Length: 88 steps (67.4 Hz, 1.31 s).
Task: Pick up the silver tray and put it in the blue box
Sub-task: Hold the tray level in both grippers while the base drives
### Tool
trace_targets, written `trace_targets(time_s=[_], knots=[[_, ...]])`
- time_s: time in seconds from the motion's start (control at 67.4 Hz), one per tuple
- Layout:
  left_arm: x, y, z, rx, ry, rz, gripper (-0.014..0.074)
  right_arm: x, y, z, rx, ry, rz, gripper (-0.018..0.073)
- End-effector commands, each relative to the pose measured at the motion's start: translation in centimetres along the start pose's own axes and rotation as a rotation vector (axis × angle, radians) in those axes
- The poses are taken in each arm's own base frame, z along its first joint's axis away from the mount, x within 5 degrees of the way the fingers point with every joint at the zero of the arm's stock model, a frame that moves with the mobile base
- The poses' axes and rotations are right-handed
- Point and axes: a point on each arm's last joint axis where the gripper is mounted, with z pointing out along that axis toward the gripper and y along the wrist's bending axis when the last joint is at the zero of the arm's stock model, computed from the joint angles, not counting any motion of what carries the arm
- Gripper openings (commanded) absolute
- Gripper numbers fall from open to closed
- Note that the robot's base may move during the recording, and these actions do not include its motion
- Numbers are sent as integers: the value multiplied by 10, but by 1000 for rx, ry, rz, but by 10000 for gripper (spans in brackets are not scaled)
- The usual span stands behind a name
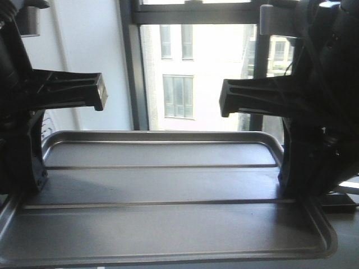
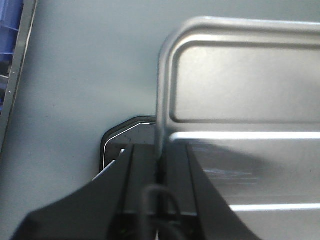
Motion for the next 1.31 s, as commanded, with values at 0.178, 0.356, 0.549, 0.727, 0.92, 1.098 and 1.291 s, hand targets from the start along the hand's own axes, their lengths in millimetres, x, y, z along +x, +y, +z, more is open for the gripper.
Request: trace_targets(time_s=[0.178,0.356,0.549,0.727,0.92,1.098,1.291], knots=[[-3,-1,-14,30,-42,10,-101,-7,3,-14,-50,-69,-11,50],[-3,-1,-14,30,-42,10,-101,-7,3,-14,-50,-69,-11,50],[-3,-1,-14,30,-42,10,-101,-7,3,-14,-50,-69,-11,50],[-3,-1,-14,30,-42,10,-101,-7,3,-14,-50,-69,-11,50],[-3,-1,-14,30,-42,10,-101,-7,3,-14,-50,-69,-11,50],[-3,-1,-14,30,-42,10,-101,-7,3,-14,-50,-69,-11,50],[-3,-1,-14,30,-42,10,-101,-7,3,-14,-50,-69,-11,50]])
